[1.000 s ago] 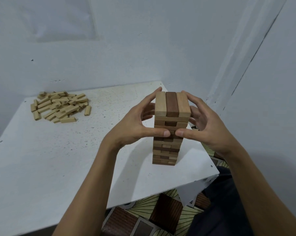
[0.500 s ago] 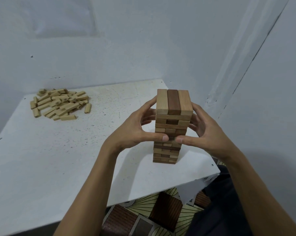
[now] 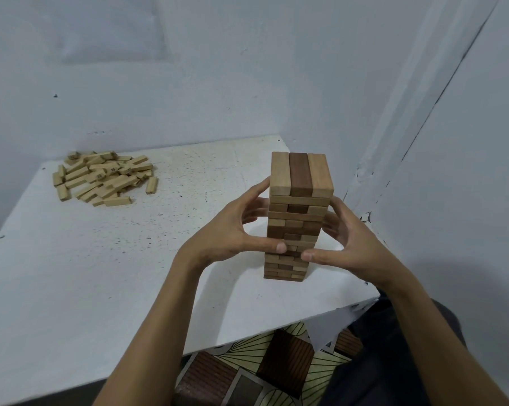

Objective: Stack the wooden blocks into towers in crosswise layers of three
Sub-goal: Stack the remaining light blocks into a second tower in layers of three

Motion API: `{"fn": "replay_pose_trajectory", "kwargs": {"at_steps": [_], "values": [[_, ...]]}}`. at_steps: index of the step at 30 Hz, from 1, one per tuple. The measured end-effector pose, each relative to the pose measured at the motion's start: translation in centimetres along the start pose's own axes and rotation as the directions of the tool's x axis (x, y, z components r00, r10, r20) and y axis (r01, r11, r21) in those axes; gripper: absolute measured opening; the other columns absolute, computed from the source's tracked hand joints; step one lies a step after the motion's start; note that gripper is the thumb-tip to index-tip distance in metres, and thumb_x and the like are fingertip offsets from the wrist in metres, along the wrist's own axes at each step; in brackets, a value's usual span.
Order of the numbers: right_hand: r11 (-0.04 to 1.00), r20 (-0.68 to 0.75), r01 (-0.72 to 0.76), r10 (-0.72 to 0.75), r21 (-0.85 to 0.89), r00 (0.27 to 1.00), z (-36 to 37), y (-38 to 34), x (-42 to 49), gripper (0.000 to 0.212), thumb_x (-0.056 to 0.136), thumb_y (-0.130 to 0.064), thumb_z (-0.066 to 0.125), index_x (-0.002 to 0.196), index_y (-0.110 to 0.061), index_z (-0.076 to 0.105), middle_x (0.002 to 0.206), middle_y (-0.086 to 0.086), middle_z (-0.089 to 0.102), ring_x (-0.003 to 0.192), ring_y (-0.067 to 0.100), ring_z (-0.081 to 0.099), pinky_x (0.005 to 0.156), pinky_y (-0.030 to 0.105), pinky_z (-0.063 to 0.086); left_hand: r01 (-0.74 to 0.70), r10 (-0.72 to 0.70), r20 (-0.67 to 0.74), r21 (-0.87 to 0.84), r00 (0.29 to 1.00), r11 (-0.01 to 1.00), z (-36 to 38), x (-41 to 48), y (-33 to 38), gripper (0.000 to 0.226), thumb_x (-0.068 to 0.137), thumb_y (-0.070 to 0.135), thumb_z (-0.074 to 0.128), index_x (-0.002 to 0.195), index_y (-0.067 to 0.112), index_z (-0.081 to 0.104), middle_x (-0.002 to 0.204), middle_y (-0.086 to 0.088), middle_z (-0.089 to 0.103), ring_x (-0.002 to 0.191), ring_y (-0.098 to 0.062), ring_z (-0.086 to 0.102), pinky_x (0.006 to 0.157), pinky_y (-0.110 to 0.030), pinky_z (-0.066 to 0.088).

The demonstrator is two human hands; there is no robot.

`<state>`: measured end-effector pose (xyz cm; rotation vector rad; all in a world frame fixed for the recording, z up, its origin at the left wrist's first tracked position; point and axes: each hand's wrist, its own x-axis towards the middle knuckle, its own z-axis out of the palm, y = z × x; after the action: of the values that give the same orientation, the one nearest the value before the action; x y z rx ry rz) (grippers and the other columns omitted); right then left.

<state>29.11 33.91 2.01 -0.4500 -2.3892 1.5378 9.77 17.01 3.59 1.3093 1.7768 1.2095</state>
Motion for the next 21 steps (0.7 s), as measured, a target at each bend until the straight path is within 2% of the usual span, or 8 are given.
{"fn": "replay_pose_trajectory", "kwargs": {"at_steps": [5, 8, 13, 16, 21], "values": [[1.0, 0.007, -0.012, 0.012, -0.012, 1.0, 0.4, 1.0, -0.2, 0.096, 0.072, -0.026, 0.088, 0.147, -0.044, 0.031, 0.133, -0.017, 0.058, 0.129, 0.007, 0.052, 0.115, 0.04, 0.035, 0.033, -0.034, 0.028, 0.025, 0.999, 0.999, 0.4, -0.3, -0.8, 0.098, 0.068, 0.03, 0.088, 0.15, 0.026, 0.035, 0.132, 0.006, 0.062, 0.127, -0.013, 0.055, 0.115, -0.049, 0.036], [0.999, 0.001, -0.027, 0.027, -0.018, 1.0, 0.6, 1.2, -0.3, 0.095, 0.073, -0.024, 0.087, 0.146, -0.046, 0.031, 0.131, -0.022, 0.058, 0.127, 0.003, 0.052, 0.114, 0.036, 0.035, 0.046, -0.047, 0.042, 0.031, 0.998, 0.998, 0.5, -0.4, -1.1, 0.098, 0.068, 0.03, 0.087, 0.151, 0.027, 0.034, 0.134, 0.005, 0.061, 0.129, -0.014, 0.053, 0.115, -0.049, 0.035], [1.0, -0.01, -0.022, 0.022, -0.008, 1.0, 0.7, 1.1, -0.5, 0.095, 0.073, -0.021, 0.087, 0.147, -0.04, 0.031, 0.133, -0.019, 0.058, 0.128, 0.005, 0.052, 0.115, 0.043, 0.035, 0.071, -0.073, 0.044, 0.039, 0.996, 0.997, 0.6, -0.5, -1.5, 0.102, 0.063, 0.042, 0.087, 0.15, 0.028, 0.035, 0.137, 0.007, 0.059, 0.131, -0.015, 0.052, 0.115, -0.048, 0.036], [1.0, -0.021, -0.019, 0.019, -0.013, 1.0, 0.9, 1.1, -0.6, 0.095, 0.073, -0.025, 0.087, 0.147, -0.041, 0.031, 0.134, -0.02, 0.056, 0.129, 0.005, 0.051, 0.115, 0.047, 0.035, 0.07, -0.072, 0.048, 0.044, 0.996, 0.997, 0.6, -0.5, -1.7, 0.101, 0.065, 0.037, 0.088, 0.151, 0.028, 0.035, 0.136, 0.006, 0.059, 0.131, -0.015, 0.052, 0.115, -0.048, 0.035], [1.0, -0.031, -0.021, 0.021, -0.018, 0.999, 1.0, 1.2, -0.7, 0.095, 0.072, -0.027, 0.087, 0.147, -0.042, 0.031, 0.134, -0.023, 0.055, 0.129, 0.003, 0.051, 0.115, 0.044, 0.035, 0.071, -0.074, 0.046, 0.059, 0.996, 0.996, 0.7, -0.6, -1.7, 0.099, 0.066, 0.032, 0.087, 0.15, 0.026, 0.035, 0.135, 0.008, 0.06, 0.13, -0.013, 0.052, 0.115, -0.048, 0.035]]}}
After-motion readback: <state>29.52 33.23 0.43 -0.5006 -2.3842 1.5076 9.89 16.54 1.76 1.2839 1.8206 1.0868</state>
